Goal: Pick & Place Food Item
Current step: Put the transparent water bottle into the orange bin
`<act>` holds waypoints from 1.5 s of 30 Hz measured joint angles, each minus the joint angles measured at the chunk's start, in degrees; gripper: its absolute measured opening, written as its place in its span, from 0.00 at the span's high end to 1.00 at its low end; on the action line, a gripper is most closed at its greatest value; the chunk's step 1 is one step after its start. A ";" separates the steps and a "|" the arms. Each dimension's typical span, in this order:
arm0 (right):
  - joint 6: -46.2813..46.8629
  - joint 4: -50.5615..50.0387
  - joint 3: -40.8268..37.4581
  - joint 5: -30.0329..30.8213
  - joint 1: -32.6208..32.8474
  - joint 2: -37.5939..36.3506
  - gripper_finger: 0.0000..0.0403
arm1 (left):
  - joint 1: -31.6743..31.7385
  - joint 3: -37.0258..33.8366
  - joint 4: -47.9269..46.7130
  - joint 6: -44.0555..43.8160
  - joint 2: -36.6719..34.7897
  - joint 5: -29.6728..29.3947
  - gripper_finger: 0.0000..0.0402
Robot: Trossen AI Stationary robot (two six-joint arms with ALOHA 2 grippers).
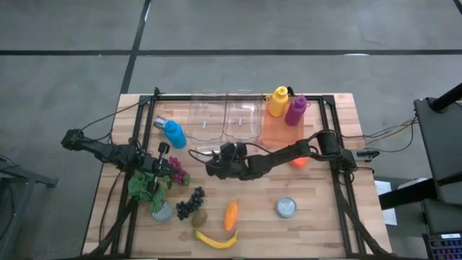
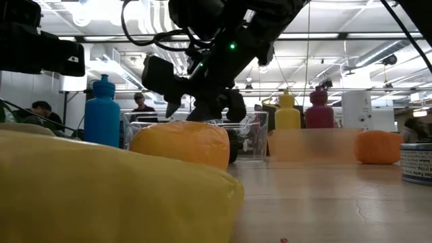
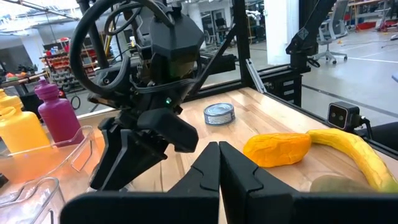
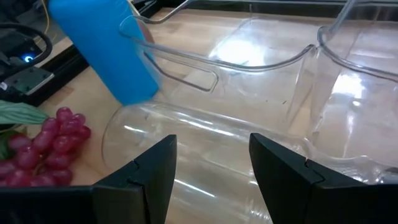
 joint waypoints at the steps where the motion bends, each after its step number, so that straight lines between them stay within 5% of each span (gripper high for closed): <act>1: -0.01 0.00 0.00 -0.05 0.00 0.00 0.51 | -0.02 0.00 0.00 0.00 0.00 0.02 1.00; 17: 0.43 -1.31 0.02 -4.83 -0.07 -0.22 0.51 | 0.00 0.02 0.00 0.00 0.00 0.00 1.00; 24: 2.20 -1.94 -0.24 -11.92 5.96 -3.17 0.51 | 0.00 0.02 0.00 0.00 0.00 0.02 1.00; 33: -5.60 -8.49 -0.02 10.05 18.08 -11.47 0.51 | 0.00 0.01 0.00 0.00 0.00 0.01 1.00; 39: 1.57 -21.87 -0.75 11.19 19.43 -14.49 0.51 | 0.00 0.00 0.00 0.00 0.00 0.02 1.00; 45: 8.94 -23.01 -3.13 10.70 18.29 -13.93 0.51 | -0.02 0.02 0.00 0.00 0.00 0.02 1.00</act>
